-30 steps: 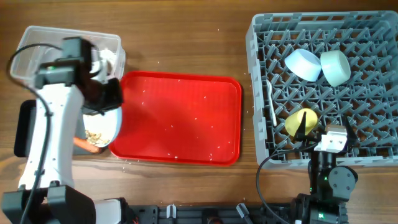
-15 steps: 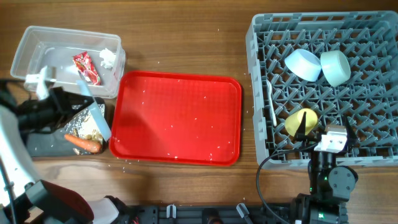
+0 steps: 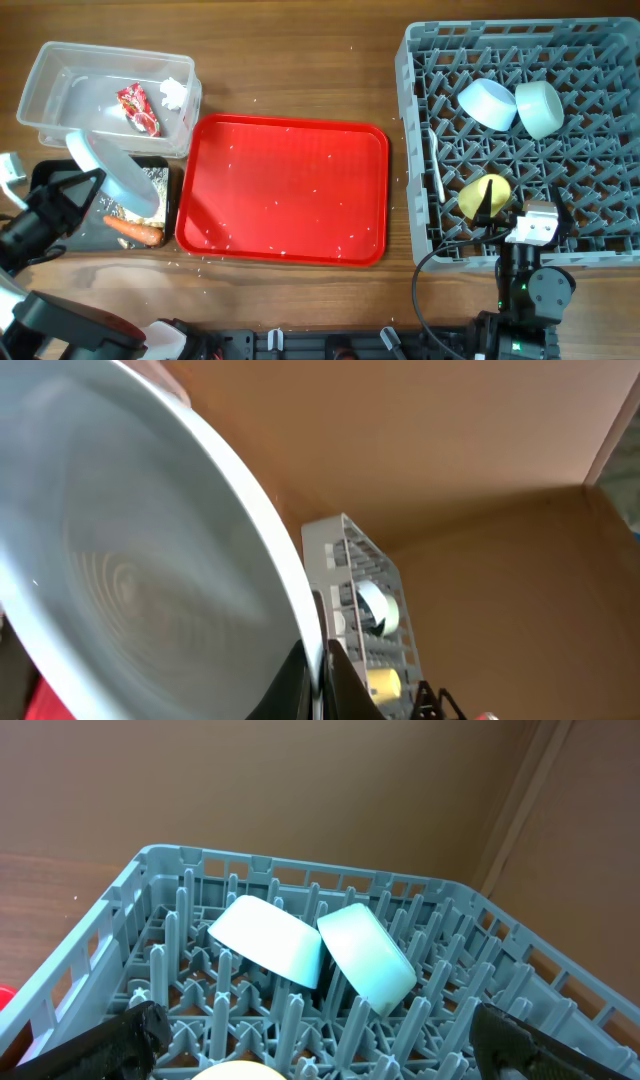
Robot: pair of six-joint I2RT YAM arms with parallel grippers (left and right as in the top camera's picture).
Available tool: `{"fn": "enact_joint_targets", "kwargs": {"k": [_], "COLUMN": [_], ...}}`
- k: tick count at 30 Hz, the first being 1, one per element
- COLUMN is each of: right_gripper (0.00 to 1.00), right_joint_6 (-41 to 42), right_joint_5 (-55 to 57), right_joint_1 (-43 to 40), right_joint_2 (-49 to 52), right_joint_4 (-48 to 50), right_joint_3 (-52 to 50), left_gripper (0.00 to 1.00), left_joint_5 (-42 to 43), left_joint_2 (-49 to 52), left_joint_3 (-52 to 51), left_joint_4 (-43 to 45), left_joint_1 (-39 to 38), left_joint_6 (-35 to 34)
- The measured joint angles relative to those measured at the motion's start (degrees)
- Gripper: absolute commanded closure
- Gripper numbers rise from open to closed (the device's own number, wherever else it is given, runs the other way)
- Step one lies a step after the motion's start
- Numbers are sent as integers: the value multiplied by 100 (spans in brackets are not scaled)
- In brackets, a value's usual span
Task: Sort waste into correct bins and load items into the dishwasher rack
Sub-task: 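Carry the plate with the left gripper and stand it in the rack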
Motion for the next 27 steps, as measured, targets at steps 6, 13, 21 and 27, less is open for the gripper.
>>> {"fn": "enact_joint_targets", "kwargs": {"k": [6,13,21,27], "right_gripper": [0,0,0,0], "right_joint_6": [0,0,0,0], "right_joint_5": [0,0,0,2], "right_joint_1": [0,0,0,0], "right_joint_2": [0,0,4,11], "right_joint_4": [0,0,0,-2], "right_joint_3": [0,0,0,0], "left_gripper": [96,96,96,96], "left_joint_5": [125,155,348,-944], "left_joint_2": [0,0,2,157], "left_joint_3": [-2,-4,-90,-48], "left_joint_4": [-11,234,4948,10035], "left_joint_1": [-168,-2249,-4918,-6876], "left_joint_6": [177,101,-2785,-6920]}}
